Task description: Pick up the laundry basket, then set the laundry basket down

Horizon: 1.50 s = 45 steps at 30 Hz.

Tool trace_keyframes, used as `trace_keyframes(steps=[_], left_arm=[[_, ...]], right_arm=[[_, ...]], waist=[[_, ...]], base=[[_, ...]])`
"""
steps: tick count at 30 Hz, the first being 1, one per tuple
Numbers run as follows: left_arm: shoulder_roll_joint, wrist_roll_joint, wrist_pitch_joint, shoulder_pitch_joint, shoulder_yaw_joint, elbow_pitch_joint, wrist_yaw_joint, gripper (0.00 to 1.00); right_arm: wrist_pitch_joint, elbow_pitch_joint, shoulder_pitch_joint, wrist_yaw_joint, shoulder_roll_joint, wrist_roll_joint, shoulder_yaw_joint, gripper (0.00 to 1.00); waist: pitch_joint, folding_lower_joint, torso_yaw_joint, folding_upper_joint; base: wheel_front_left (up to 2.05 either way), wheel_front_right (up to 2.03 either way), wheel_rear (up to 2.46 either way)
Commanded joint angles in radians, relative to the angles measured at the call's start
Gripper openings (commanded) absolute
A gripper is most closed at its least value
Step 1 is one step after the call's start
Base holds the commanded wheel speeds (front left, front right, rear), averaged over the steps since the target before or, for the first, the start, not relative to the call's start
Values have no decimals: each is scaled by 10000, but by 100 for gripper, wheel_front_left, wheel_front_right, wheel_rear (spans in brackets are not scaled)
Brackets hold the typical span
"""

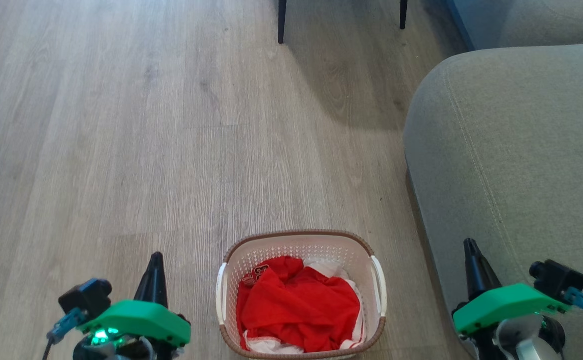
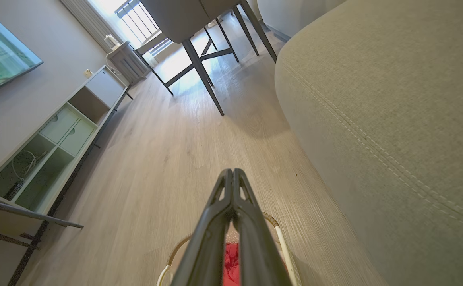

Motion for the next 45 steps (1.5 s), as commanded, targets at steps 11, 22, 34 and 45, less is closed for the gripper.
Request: trace_keyframes(steps=[11, 22, 34, 45], left_arm=[[126, -1359, 340, -661, 499, -257, -251, 0], [142, -2544, 642, -760, 765, -234, -436, 0], [152, -3824, 981, -869, 1065, -206, -638, 0], [155, -4887, 1270, -961, 1324, -182, -806, 0]], right_arm=[[337, -254, -595, 25, -152, 1351, -225, 0], [631, -216, -661, 31, -168, 2503, -411, 0], [960, -174, -735, 38, -176, 3747, -626, 0], [1241, -139, -797, 44, -177, 4779, -813, 0]], waist=[[1, 0, -4, 0], [2, 0, -9, 0], [3, 0, -13, 0], [4, 0, -17, 0]], base=[[0, 0, 0], [0, 0, 0], [0, 0, 0], [0, 0, 0]])
